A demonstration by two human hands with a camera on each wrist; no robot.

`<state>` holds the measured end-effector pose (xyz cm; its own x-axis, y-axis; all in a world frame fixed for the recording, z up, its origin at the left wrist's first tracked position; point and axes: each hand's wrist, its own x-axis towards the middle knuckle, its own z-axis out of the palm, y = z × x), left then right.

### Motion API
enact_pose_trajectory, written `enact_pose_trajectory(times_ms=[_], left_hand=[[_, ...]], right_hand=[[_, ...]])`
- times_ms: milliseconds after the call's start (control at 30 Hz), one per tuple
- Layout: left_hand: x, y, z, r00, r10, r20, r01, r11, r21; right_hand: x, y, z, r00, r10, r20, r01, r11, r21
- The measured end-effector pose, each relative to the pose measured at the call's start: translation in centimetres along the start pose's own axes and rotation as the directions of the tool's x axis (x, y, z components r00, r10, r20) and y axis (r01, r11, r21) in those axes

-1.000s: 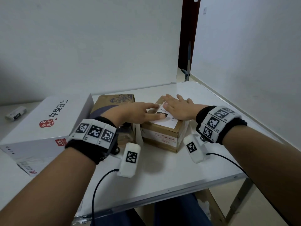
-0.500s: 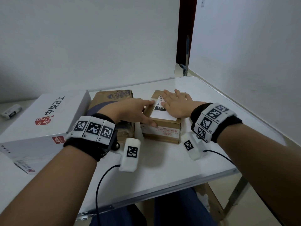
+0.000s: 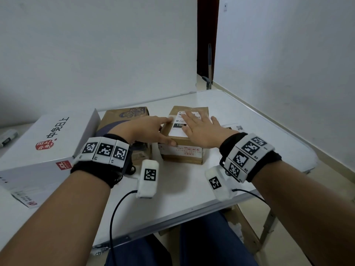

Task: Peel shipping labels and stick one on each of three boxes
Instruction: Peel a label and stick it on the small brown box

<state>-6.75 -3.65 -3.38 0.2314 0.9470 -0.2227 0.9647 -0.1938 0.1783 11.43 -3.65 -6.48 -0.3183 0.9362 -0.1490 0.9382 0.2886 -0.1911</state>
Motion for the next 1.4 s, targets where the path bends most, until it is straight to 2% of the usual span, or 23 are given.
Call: enact_pose_trajectory(times_ms=[200, 400, 633, 767, 1067, 1300, 1400], left_hand=[[-0.3, 1.6, 0.5, 0.995, 0.041, -0.087, -0.029, 0.991, 0.133], [1.8, 1.9, 1.0, 0.993, 0.052, -0.107, -0.026, 0.972, 0.234], [2.3, 1.9, 1.2, 0.990, 0.024, -0.138, 0.002, 0.983, 0.186], [2.1, 1.1, 1.0, 0.993, 0.016, -0.115, 0.002, 0.988, 0.156], [2.3, 0.0, 1.4, 0.989, 0.057, -0.134, -0.042, 0.993, 0.113], [2.6, -0.2, 1.6, 0.986, 0.058, -0.153, -0.040, 0.992, 0.119], [2.5, -0.2, 1.7, 0.985, 0.056, -0.161, -0.038, 0.993, 0.115]], right_hand=[[0.4, 1.3, -0.6, 0.999, 0.039, 0.009, -0.039, 0.999, 0.021], [1.2, 2.6, -1.0, 0.996, 0.088, 0.012, -0.089, 0.993, 0.080], [0.8, 3.6, -1.6, 0.997, 0.072, -0.020, -0.071, 0.996, 0.045], [2.7, 2.3, -2.0, 0.997, 0.038, -0.066, -0.033, 0.997, 0.074], [6.1, 0.9, -1.2, 0.987, 0.134, -0.083, -0.132, 0.991, 0.040], [5.5, -2.1, 0.0, 0.996, 0.030, -0.080, -0.033, 0.999, -0.040], [5.1, -2.5, 0.2, 0.995, 0.027, -0.095, -0.030, 0.999, -0.034]])
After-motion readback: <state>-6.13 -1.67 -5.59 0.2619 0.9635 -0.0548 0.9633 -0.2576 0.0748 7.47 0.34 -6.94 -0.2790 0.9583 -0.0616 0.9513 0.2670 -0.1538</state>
